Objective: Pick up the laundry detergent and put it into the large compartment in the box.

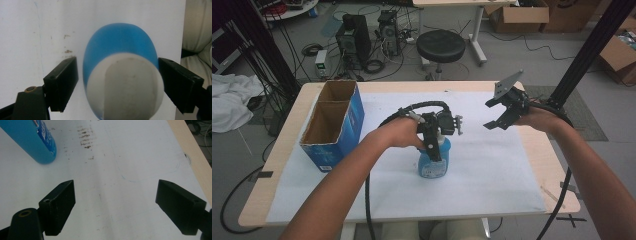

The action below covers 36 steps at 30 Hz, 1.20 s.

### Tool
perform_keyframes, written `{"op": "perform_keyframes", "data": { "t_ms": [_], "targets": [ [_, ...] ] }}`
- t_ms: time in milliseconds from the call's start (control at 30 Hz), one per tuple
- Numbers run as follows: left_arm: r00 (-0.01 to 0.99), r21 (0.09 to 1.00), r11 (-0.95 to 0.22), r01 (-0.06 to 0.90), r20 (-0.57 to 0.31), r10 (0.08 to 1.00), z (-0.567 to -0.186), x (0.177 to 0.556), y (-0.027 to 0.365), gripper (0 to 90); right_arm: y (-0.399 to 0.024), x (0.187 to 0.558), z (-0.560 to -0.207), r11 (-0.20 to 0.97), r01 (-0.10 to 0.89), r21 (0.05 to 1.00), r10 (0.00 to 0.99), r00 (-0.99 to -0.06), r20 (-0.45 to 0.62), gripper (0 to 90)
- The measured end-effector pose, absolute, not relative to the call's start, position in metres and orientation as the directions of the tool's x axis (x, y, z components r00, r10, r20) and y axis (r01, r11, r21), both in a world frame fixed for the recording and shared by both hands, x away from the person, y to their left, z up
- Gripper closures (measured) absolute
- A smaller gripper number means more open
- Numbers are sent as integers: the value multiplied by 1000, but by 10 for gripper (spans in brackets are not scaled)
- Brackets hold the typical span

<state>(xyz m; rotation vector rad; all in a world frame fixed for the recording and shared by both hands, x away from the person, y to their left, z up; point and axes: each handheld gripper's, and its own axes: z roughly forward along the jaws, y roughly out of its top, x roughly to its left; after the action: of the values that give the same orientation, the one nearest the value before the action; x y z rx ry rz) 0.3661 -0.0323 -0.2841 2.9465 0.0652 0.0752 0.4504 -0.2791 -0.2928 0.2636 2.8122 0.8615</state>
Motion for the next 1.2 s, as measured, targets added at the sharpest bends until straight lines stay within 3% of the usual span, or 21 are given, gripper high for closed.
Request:
{"op": "perform_keyframes", "data": {
  "t_ms": [1200],
  "targets": [
    [998, 204, -979, 23, 48, 33, -291, 366, -33, 265, -278, 451, -293, 814, 116, 569, 224, -967, -123, 160]
  ]
}}
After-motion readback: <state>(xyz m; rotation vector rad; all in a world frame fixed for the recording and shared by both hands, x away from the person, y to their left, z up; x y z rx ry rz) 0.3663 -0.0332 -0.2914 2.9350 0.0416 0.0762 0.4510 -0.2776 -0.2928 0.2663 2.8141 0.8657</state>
